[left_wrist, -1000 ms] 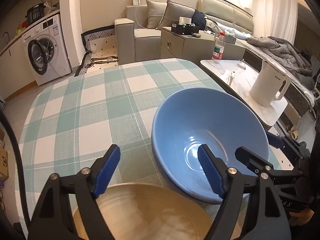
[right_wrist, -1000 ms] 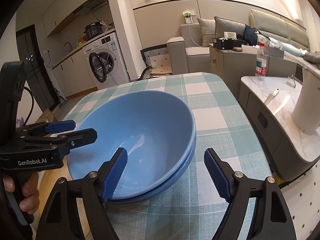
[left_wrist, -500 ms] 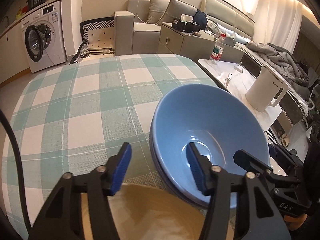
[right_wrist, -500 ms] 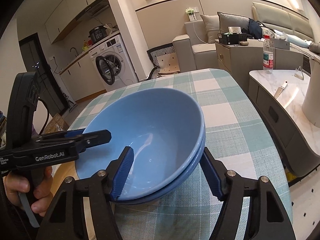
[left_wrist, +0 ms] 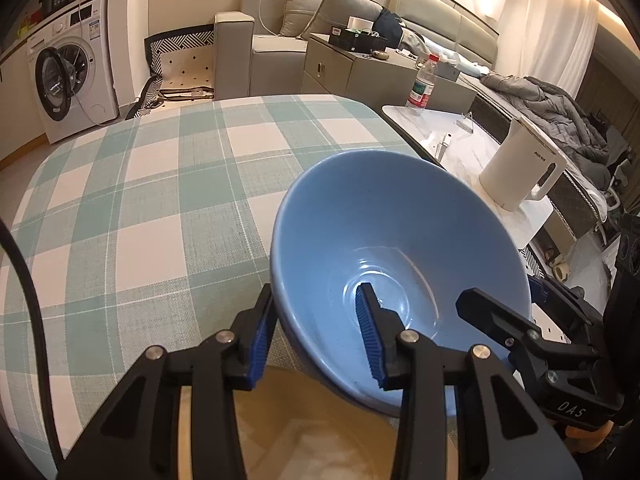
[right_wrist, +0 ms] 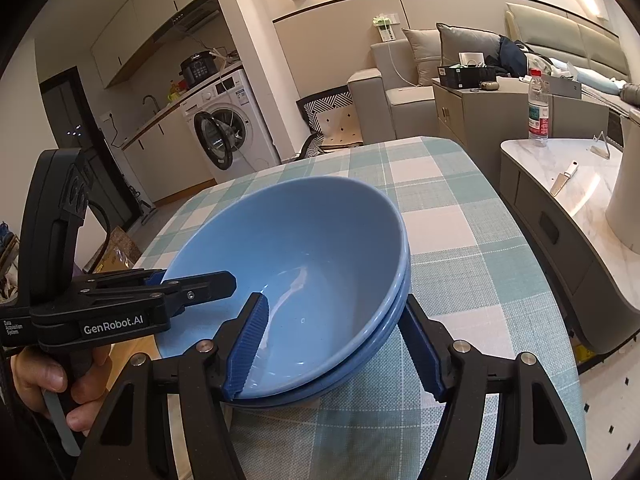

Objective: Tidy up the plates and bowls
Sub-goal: 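Close both grippers on the rim of the stacked blue bowls, then lift the stacked bowls and carry them over the cream plate stack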

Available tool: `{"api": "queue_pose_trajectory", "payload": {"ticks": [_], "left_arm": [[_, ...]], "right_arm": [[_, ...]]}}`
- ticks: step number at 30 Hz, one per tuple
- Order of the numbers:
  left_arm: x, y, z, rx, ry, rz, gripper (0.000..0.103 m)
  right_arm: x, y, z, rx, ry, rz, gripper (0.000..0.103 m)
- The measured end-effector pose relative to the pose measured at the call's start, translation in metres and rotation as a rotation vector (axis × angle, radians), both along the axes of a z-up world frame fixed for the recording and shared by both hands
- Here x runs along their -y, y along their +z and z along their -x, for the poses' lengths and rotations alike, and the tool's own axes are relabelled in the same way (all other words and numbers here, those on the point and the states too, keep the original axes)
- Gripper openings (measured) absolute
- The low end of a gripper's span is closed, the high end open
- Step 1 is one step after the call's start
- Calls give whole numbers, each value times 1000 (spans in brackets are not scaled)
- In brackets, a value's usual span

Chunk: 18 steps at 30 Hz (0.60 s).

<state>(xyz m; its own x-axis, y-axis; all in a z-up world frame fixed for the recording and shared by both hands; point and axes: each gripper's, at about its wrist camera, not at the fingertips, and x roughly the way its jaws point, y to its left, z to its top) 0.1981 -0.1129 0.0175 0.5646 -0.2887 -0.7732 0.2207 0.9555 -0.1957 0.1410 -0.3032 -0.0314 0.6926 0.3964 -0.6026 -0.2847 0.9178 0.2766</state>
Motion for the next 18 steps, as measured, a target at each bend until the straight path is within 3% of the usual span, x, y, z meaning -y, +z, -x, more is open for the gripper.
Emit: {"api": "queue_pose_trajectory", "payload": {"ticks": [18], "left_arm": [[-1, 21, 14, 52, 13, -15, 39]], "right_arm": [[-2, 17, 11, 47, 13, 0, 69]]}}
